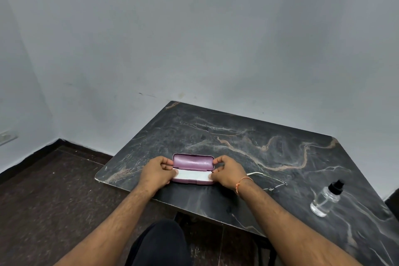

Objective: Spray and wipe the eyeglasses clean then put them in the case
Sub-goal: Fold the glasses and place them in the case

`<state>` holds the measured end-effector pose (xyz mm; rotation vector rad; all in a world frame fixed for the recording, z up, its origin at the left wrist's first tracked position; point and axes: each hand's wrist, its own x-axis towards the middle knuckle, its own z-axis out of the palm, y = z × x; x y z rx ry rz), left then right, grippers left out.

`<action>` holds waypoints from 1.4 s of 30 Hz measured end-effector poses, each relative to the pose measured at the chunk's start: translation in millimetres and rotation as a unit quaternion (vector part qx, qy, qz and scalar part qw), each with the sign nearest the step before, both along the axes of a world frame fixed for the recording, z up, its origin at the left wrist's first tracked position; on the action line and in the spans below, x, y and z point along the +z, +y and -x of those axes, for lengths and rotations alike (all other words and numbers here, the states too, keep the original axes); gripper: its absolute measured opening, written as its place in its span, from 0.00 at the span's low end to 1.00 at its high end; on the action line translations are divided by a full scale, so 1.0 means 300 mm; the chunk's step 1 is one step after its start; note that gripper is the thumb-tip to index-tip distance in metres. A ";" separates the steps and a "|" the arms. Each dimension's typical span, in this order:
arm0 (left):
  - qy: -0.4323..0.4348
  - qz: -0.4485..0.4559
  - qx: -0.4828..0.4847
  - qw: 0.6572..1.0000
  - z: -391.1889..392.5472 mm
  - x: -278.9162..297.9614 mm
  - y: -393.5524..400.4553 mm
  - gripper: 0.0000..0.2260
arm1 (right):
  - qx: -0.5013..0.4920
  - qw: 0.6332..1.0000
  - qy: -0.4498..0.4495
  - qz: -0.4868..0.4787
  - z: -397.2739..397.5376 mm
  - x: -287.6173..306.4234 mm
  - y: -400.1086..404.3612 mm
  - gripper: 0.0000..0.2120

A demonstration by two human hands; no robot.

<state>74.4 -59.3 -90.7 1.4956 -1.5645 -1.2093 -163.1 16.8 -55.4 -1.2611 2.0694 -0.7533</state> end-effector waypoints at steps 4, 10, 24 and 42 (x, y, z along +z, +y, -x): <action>-0.125 0.107 -0.004 0.986 -0.012 0.007 0.039 0.08 | 0.025 0.997 0.057 0.056 0.033 0.034 0.093 0.14; -0.158 0.360 -0.019 0.920 0.042 0.032 0.215 0.06 | -0.034 0.970 0.081 0.228 0.174 0.031 0.317 0.06; -0.001 0.109 -0.178 0.978 0.479 -0.040 0.382 0.12 | -0.205 0.953 0.063 0.214 0.406 -0.105 0.513 0.15; 0.031 0.121 -0.188 0.974 0.517 -0.106 0.360 0.19 | -0.222 0.942 -0.115 0.222 0.458 -0.164 0.475 0.15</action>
